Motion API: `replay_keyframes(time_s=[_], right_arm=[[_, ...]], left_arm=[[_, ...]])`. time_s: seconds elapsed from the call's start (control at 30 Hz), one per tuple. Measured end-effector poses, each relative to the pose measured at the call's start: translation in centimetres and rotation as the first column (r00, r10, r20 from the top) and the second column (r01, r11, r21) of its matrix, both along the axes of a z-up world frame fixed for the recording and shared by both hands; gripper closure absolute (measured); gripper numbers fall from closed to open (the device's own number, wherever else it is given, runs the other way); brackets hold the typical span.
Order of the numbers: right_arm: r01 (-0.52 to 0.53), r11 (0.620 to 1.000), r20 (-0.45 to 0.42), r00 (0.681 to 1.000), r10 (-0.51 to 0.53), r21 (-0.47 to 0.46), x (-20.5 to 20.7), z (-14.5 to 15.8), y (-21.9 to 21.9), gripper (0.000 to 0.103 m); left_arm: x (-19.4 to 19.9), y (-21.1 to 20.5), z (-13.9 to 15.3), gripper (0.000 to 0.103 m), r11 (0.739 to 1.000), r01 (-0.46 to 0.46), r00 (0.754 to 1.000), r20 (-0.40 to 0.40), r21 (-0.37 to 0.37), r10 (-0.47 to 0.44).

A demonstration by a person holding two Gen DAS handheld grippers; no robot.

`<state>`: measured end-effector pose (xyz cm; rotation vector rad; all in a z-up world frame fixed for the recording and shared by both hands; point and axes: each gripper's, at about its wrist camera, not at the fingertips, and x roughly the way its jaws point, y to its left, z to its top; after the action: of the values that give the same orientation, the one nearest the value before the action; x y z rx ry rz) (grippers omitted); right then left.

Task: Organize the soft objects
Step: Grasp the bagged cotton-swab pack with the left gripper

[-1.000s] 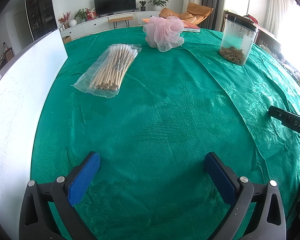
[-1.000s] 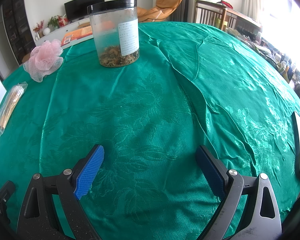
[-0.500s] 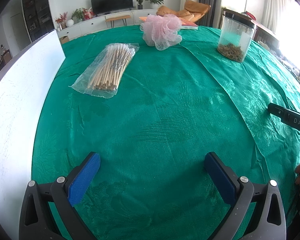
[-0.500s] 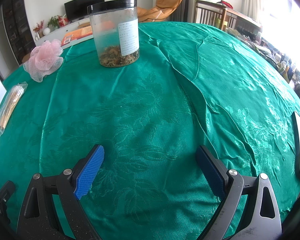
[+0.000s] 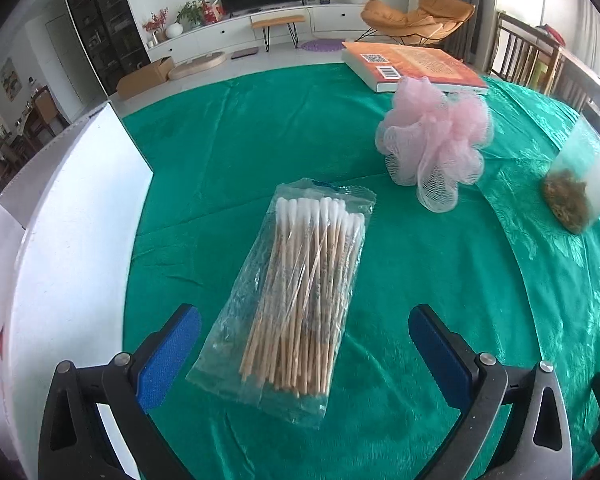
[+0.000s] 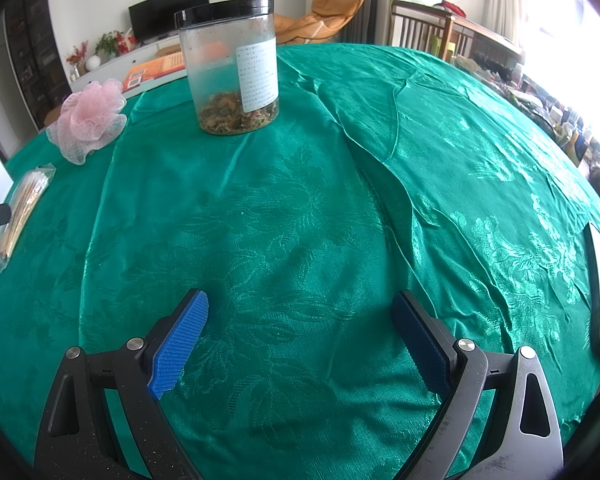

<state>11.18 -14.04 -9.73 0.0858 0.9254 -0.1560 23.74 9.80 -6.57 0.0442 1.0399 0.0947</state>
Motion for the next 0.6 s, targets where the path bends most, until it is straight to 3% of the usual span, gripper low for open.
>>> replay_keyframes(time_s=[0.17,0.27,0.3,0.4,0.47,0.6], right_arm=[[0.0,1.0,0.0,1.0,0.0,0.0,0.0,0.0,0.0,0.008],[-0.003,1.0,0.001,1.0,0.003,0.004,0.0,0.0,0.0,0.008],[-0.019,1.0,0.001,1.0,0.019,0.002,-0.1,0.0,0.0,0.008],[-0.132,0.991,0.011,0.991,0.131,0.039,-0.5,0.7,0.4,0.011],[-0.208,0.962,0.087,0.977,0.195,0.178,-0.1,2.2,1.0,0.011],[-0.383,0.893,0.111,0.924,0.367,0.238,7.1,5.4,6.4,0.011]], left_arm=[[2.7,0.9,-2.2,0.002,1.0,-0.018,0.999,-0.041,-0.015,0.018],[0.6,1.3,-1.6,0.05,0.998,-0.028,0.998,0.046,-0.052,0.031],[-0.4,1.2,-1.4,0.056,0.998,-0.034,0.998,0.051,-0.045,0.036],[-4.5,1.0,-1.1,0.058,0.996,-0.014,0.998,0.06,-0.085,0.019],[-7.0,1.0,-1.0,0.058,0.995,-0.008,0.998,0.062,-0.096,0.014],[-10.1,1.7,-0.4,0.058,0.989,-0.015,0.998,0.055,-0.146,0.023]])
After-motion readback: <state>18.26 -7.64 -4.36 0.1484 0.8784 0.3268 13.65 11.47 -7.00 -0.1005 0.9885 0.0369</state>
